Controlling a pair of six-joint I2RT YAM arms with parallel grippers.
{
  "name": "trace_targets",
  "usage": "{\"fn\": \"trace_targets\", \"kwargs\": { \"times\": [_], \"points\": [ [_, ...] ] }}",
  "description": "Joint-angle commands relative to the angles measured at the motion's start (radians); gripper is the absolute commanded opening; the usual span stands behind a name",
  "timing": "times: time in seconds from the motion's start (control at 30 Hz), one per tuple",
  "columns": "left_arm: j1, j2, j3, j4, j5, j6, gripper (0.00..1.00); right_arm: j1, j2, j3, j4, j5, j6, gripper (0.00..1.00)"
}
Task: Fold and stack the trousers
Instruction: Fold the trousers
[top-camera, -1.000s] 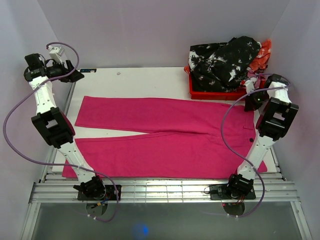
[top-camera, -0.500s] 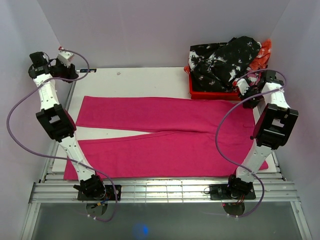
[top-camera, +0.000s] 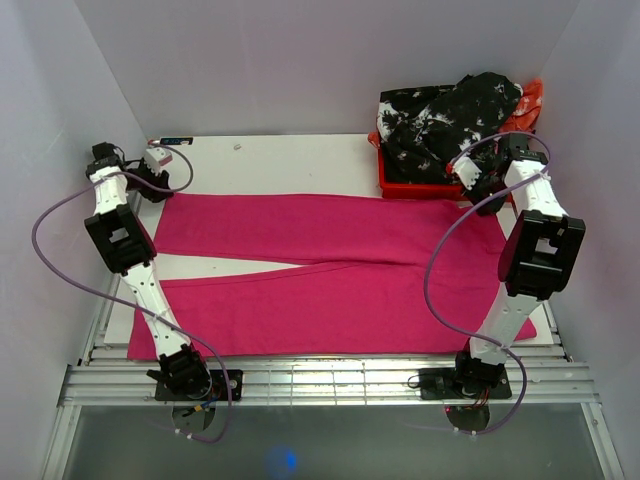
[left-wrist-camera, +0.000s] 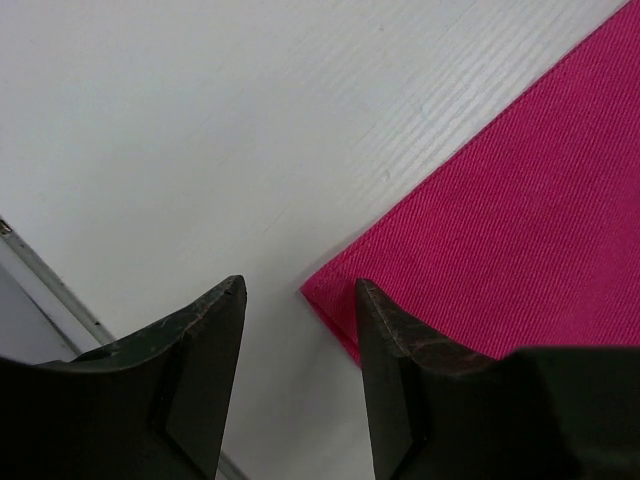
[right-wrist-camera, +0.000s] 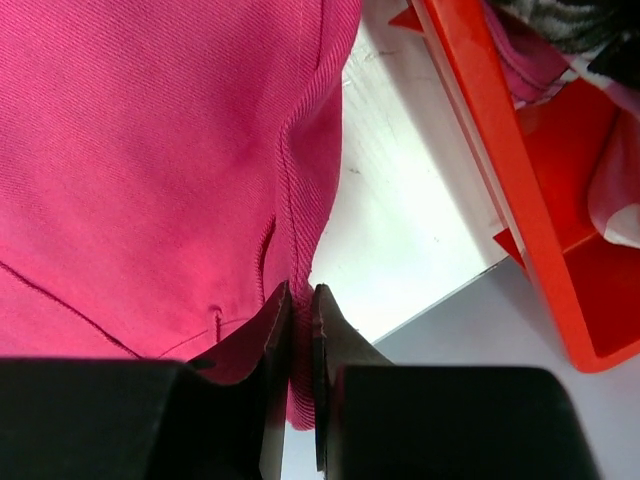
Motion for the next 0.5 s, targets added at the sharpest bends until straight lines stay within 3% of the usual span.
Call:
{"fn": "trace_targets", "kwargs": {
  "times": [0.0,0.27,0.47],
  "points": [
    [0.006,0.001,0.052,0.012,0.079,-0.016,0.59,0.002,-0.047,0.033,-0.041,0.021,0.009,0.08],
    [0.007,0.013,0.006,0.001,0.138,-0.053,0.56,0.01,-0.024,0.089,-0.075,0.038,0.022,0.08],
    [-0.004,0.036,-0.011,0.0,0.13,-0.082,0.47,0.012,-0.009,0.103,-0.084,0.044,0.011,0.08]
  ]
}}
